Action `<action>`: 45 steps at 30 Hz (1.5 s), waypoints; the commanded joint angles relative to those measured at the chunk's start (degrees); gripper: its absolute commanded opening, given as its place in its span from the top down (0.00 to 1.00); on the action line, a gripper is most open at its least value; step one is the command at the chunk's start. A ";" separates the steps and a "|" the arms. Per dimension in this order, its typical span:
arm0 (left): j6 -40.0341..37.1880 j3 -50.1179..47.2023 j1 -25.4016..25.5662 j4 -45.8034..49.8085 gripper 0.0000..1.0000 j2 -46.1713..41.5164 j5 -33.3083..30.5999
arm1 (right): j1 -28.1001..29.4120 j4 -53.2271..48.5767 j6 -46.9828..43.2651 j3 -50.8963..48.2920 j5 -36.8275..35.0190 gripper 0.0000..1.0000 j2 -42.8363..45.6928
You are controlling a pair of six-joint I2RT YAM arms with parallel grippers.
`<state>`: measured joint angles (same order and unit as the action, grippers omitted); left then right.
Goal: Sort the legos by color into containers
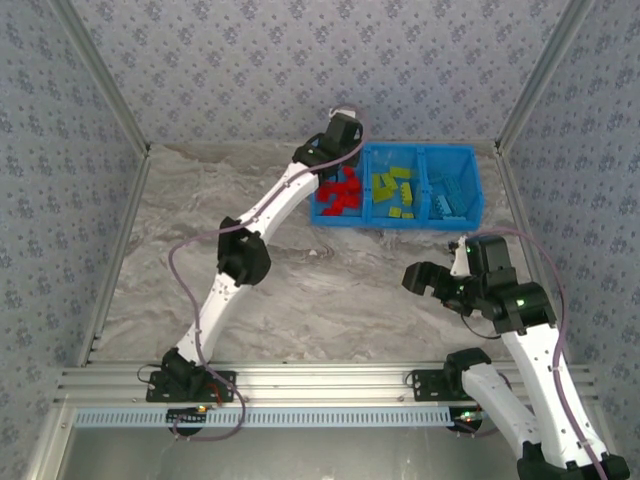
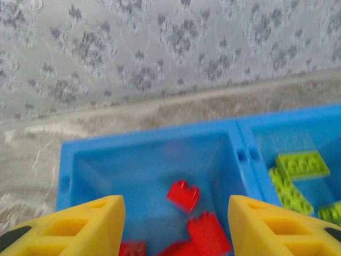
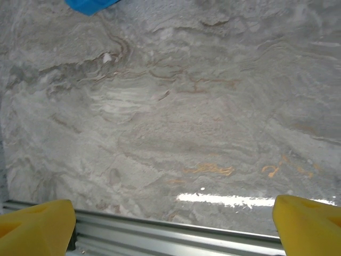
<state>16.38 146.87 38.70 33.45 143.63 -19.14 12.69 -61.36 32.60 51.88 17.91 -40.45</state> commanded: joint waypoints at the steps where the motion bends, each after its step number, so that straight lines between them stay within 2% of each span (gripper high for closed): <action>1: 0.08 -21.26 2.91 -9.89 0.46 -17.87 1.34 | 0.17 3.19 -0.47 -1.23 -8.00 0.02 -0.55; 3: 1.11 -41.50 4.04 -22.88 0.46 -30.85 1.50 | 0.10 5.90 -1.76 -1.86 -13.55 0.01 -1.12; 5: 2.51 -53.79 4.90 -26.84 0.46 -40.62 0.73 | 0.14 9.36 -3.67 -3.19 -19.02 0.00 -1.31; 9: 0.85 -75.74 7.74 -30.78 0.44 -59.91 -1.83 | 0.06 20.48 -7.73 -7.90 -29.67 0.00 -1.64; 12: -3.93 -88.69 11.28 -30.67 0.42 -73.30 -9.40 | -0.11 29.53 -10.47 -11.62 -37.23 0.00 -3.10; 15: -4.39 -98.26 11.52 -27.25 0.38 -84.40 -15.25 | -0.34 39.81 -15.20 -15.91 -43.80 0.00 -5.25; 17: -6.29 -104.47 11.12 -27.10 0.36 -89.95 -18.79 | -0.79 48.93 -20.09 -19.34 -46.11 0.00 -7.61; 22: -10.60 -116.48 5.83 -31.43 0.23 -98.35 -27.79 | -6.55 71.82 -26.76 -26.66 -40.25 0.00 -17.56; 24: -12.61 -120.29 1.58 -33.89 0.14 -99.55 -29.53 | -9.74 82.89 -27.95 -29.20 -37.92 0.00 -23.84; 27: -16.04 -125.52 -4.95 -39.03 0.02 -99.87 -27.90 | -11.89 94.88 -28.30 -31.08 -35.77 0.00 -32.27; 29: -19.85 -129.10 -8.76 -44.06 0.01 -99.81 -22.84 | -11.27 98.36 -29.27 -30.87 -35.81 0.00 -35.24; 33: -22.59 -135.94 -17.08 -56.21 0.01 -97.89 -14.27 | -11.52 117.09 -33.22 -33.28 -31.85 0.00 -48.12; 34: -21.70 -136.57 -20.11 -57.71 0.01 -96.79 -11.46 | -11.07 115.53 -33.43 -32.07 -31.91 0.00 -48.30; 35: -20.78 -137.26 -23.30 -59.52 0.01 -95.52 -8.80 | -12.35 107.33 -32.32 -30.17 -29.17 0.00 -46.03; 36: -19.68 -138.03 -26.83 -62.70 0.01 -93.67 -4.06 | -14.09 110.89 -31.90 -31.02 -25.74 0.00 -46.88; 38: -17.94 -137.14 -32.29 -67.31 0.01 -88.33 2.66 | -13.81 109.10 -31.15 -31.09 -28.37 0.00 -46.09; 39: -17.34 -136.32 -34.20 -71.08 0.01 -84.35 5.20 | -13.27 111.42 -31.83 -31.30 -28.99 0.00 -46.87; 40: -17.07 -135.02 -35.43 -74.87 0.01 -79.62 7.06 | -12.36 109.93 -32.16 -30.84 -30.85 0.00 -46.63; 45: -17.97 -126.68 -36.12 -85.31 0.01 -56.64 13.11 | -13.11 108.78 -32.68 -30.14 -26.61 0.00 -46.64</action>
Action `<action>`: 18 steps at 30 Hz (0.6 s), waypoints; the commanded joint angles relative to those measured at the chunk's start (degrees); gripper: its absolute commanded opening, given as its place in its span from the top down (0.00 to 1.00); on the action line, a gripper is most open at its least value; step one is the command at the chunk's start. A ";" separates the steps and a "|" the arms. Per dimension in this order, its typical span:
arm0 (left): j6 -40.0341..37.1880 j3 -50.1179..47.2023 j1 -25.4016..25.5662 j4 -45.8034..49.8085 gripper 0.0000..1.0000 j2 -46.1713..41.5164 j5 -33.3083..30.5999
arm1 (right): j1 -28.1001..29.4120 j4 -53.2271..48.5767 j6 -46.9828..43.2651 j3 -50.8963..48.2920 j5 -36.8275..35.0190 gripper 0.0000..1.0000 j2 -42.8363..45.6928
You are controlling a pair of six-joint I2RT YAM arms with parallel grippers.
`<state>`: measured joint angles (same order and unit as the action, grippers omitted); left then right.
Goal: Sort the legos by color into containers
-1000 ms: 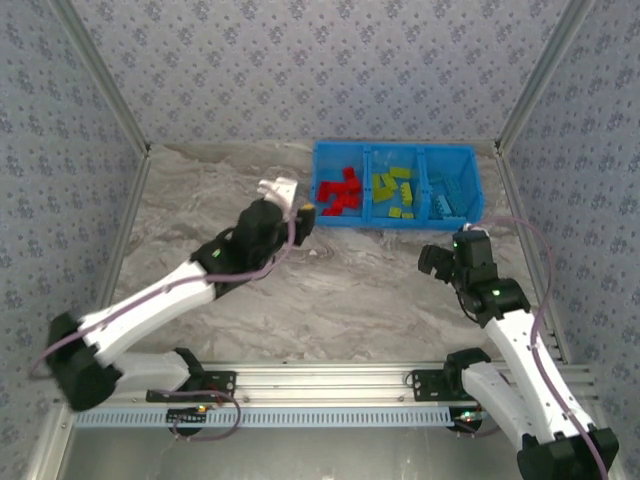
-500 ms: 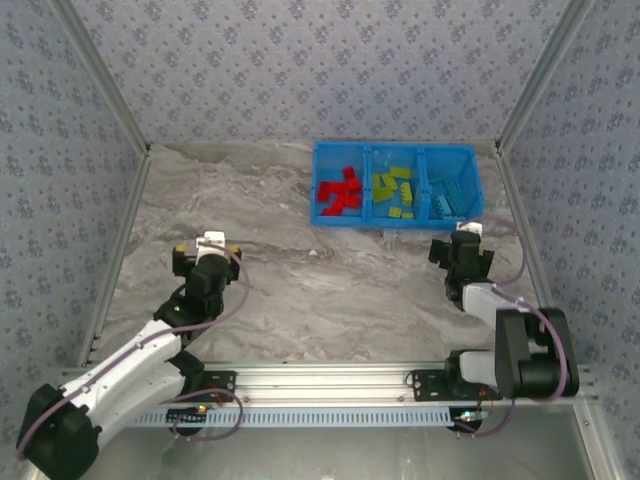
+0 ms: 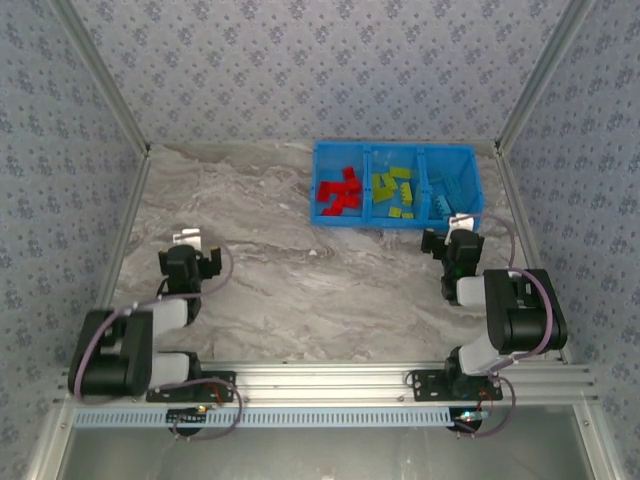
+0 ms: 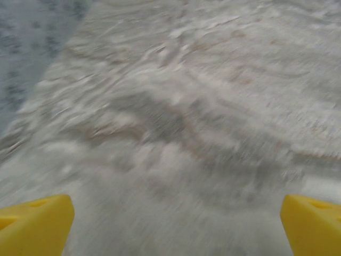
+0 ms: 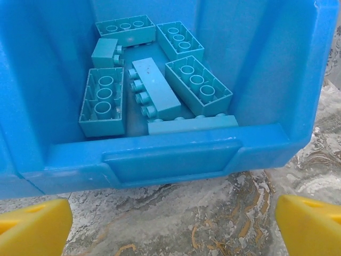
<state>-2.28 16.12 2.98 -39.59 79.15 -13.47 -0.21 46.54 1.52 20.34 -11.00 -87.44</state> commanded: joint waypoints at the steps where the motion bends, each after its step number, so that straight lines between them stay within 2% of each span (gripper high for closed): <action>1: 0.56 3.50 -0.57 -19.78 0.01 11.45 6.51 | -0.40 0.79 -1.66 1.37 2.85 0.00 0.39; 2: 1.69 4.27 -0.72 -12.91 0.01 8.17 6.09 | -0.41 0.74 -1.69 1.42 2.91 0.00 0.45; 3: 1.89 4.83 -1.48 -10.03 0.01 7.30 8.16 | -0.41 0.73 -1.70 1.46 2.95 0.00 0.41; 4: 1.37 3.95 -1.44 -15.85 0.01 9.72 8.49 | -0.45 0.72 -1.69 1.46 3.06 0.00 0.38; 6: 2.43 6.68 -1.51 -7.47 0.01 8.08 6.96 | -0.45 0.66 -1.69 1.46 3.09 0.00 0.43; 7: 2.79 6.39 -2.34 -10.19 0.01 9.22 7.85 | -0.50 0.74 -1.63 1.46 3.09 0.00 0.41; 10: 3.58 7.56 -3.45 -7.10 0.01 8.74 10.36 | -0.48 0.57 -1.69 1.54 3.09 0.00 0.38; 18: 3.51 7.70 -3.53 -6.72 0.01 8.66 10.48 | -0.50 0.85 -1.69 1.38 3.17 0.00 0.48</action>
